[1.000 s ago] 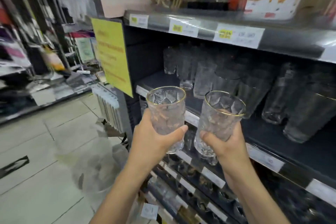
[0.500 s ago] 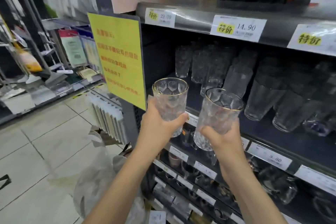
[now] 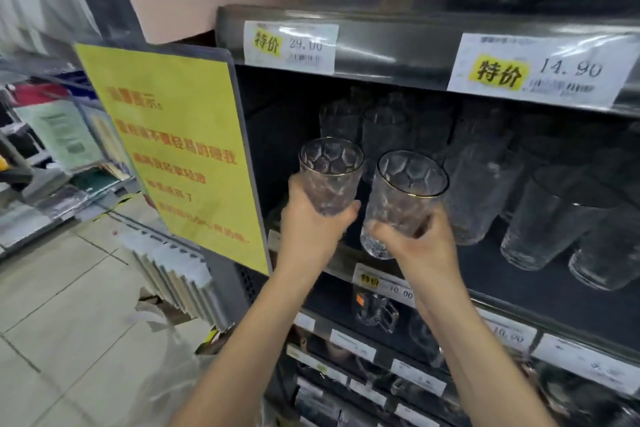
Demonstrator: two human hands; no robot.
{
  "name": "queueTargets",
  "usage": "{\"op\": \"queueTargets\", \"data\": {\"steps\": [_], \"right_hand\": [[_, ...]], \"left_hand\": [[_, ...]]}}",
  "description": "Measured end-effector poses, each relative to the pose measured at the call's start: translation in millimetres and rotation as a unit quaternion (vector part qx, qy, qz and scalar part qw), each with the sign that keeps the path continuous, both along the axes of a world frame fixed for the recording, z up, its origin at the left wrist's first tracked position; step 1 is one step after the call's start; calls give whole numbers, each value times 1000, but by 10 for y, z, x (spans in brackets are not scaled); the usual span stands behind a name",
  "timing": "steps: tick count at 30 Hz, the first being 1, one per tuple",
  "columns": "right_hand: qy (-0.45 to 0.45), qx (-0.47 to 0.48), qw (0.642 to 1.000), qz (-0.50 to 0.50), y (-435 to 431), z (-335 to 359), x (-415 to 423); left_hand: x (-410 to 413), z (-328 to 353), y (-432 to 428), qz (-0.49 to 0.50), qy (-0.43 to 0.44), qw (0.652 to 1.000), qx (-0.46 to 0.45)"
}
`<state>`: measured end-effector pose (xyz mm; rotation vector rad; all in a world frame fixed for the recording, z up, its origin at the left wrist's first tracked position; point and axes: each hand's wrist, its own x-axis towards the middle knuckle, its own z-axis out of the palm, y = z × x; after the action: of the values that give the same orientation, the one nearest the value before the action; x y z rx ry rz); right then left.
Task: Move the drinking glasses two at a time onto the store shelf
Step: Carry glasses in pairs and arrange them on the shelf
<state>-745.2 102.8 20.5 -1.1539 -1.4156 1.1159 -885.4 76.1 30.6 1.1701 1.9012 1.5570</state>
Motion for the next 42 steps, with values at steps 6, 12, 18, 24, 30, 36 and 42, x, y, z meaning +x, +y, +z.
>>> {"op": "queueTargets", "data": {"steps": [6,12,18,24,30,36,42], "right_hand": [[-21,10,999,-42,218,-90,-253],[-32,33,995,-86,305,-185,-510],[-46,20,990,-132,359,-232,-718],[-49,24,984,-170,329,-212,-805],[-59,27,980,-187,321,-221,-844],[-103,50,968,-224,352,-245,-886],[-91,51,959,-262,379,-247,-936]], "left_hand": [[-208,-67,367,15,-24,999,16],[-392,-137,552,3,-36,999,20],[-554,-230,603,-28,-50,998,23],[-746,-257,638,-68,-46,997,6],[-810,-258,692,-83,-30,996,-7],[-770,-246,777,-71,-57,996,-3],[-788,-268,838,-71,-25,997,6]]}}
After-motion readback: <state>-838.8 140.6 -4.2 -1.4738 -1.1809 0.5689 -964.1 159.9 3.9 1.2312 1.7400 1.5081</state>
